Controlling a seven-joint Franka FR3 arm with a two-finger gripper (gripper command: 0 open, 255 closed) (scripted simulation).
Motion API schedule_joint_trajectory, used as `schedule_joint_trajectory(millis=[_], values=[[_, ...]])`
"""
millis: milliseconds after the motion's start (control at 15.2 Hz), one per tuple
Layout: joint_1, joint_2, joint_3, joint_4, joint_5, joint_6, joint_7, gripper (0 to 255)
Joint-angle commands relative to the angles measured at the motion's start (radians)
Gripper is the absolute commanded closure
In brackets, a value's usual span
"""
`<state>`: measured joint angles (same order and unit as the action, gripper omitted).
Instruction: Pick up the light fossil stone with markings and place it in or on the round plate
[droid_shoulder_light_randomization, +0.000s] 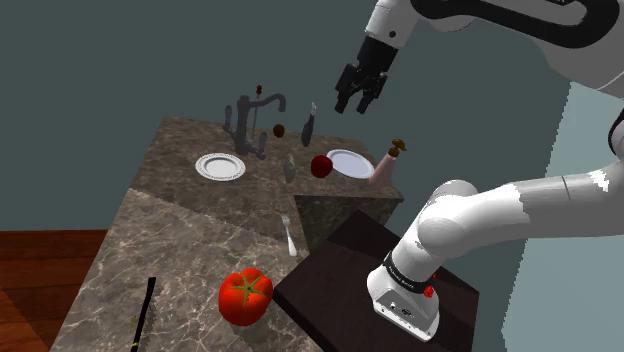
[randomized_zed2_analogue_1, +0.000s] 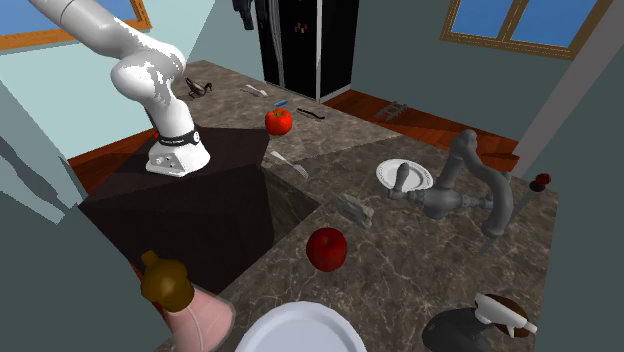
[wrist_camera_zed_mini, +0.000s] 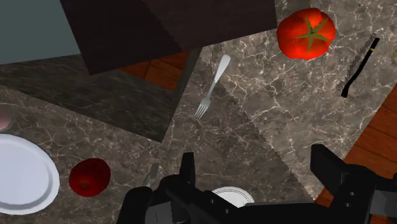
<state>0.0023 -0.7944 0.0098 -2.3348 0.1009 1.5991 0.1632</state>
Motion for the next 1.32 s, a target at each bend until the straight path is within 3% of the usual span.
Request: schedule_joint_trajectory(millis=[0, 594, 1254], values=[[0.000, 0.000, 0.000, 0.000, 0.000, 0.000, 0.000, 0], [-0.053, 0.228, -0.019, -0.063, -0.026, 0.273, 0.024, 0], [-0.105, 0.555, -0.051, -0.018, -0.047, 0.537, 0.056, 0]])
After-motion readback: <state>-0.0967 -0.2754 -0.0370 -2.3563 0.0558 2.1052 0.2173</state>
